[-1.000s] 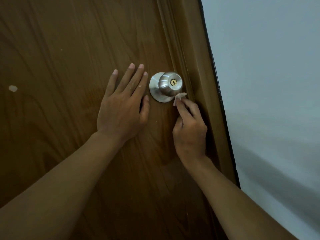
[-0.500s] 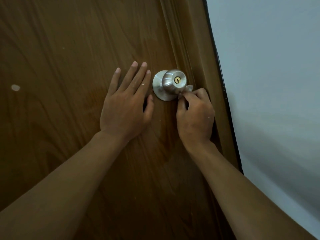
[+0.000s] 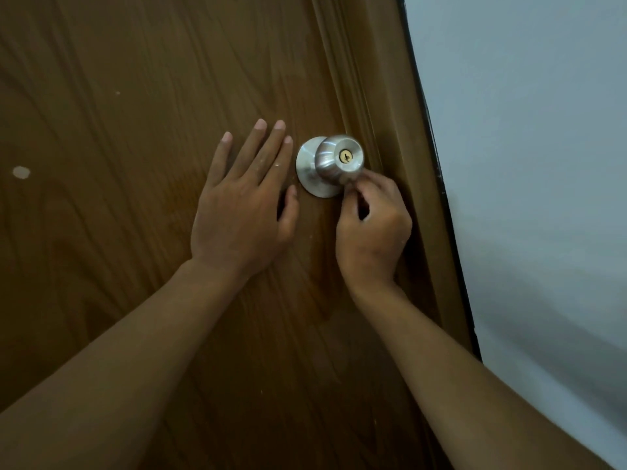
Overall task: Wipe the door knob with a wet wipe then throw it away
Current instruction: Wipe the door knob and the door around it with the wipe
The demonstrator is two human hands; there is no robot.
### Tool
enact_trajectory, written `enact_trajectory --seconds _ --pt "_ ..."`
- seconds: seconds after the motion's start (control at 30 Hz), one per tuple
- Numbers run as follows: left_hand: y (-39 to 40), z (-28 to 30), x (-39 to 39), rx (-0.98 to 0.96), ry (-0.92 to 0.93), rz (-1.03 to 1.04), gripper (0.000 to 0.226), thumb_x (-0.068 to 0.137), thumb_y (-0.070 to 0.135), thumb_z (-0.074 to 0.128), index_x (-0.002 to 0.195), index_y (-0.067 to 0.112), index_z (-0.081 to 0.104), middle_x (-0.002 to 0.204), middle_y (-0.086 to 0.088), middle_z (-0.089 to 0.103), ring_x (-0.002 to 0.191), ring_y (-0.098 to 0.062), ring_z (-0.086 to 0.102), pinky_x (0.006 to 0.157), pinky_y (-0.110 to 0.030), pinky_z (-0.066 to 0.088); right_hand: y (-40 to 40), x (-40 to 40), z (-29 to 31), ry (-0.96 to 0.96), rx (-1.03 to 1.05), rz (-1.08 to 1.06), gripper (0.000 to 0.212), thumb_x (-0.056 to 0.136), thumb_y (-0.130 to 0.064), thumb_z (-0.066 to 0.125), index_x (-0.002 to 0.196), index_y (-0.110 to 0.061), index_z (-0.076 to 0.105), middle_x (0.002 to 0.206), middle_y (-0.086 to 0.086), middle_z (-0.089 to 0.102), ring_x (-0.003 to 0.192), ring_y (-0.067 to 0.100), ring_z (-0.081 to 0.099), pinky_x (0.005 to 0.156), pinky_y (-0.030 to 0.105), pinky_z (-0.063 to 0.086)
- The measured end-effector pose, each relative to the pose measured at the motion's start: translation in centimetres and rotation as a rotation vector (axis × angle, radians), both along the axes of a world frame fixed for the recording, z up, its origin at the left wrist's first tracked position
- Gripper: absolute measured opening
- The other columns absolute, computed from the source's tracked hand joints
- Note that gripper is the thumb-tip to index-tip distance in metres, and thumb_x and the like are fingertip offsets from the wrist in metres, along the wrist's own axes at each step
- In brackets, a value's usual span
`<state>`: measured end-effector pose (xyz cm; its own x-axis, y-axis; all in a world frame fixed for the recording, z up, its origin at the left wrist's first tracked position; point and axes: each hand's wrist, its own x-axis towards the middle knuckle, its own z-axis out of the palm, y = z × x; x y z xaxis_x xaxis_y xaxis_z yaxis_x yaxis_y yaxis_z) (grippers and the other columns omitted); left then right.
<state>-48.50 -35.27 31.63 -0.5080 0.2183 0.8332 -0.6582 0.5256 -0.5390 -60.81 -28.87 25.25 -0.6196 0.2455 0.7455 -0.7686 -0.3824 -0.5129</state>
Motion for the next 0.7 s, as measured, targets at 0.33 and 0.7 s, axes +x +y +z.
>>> enact_trajectory --seconds 0.33,0.7 --pt "0.1 -0.1 0.0 -0.002 0.013 -0.016 0.057 0.104 0.031 0.043 0.154 0.004 0.042 0.164 -0.011 0.033 0.154 -0.024 0.025 0.126 -0.051 0.017 0.1 -0.5 1.2 0.009 -0.037 0.098 0.025 0.098 -0.011 0.059 0.120 -0.008 0.071 0.115 0.004 0.074 0.108 0.014 0.069 0.087 0.028 0.060" --pt "0.2 -0.1 -0.1 0.000 0.006 0.001 0.058 0.103 0.032 0.043 0.154 0.005 0.040 0.164 -0.011 0.032 0.155 -0.024 0.024 0.126 -0.051 0.017 0.6 0.1 0.1 -0.105 -0.109 0.292 0.020 0.096 -0.015 0.066 0.115 -0.015 0.069 0.106 -0.007 0.073 0.092 0.009 0.072 0.071 0.034 0.063"
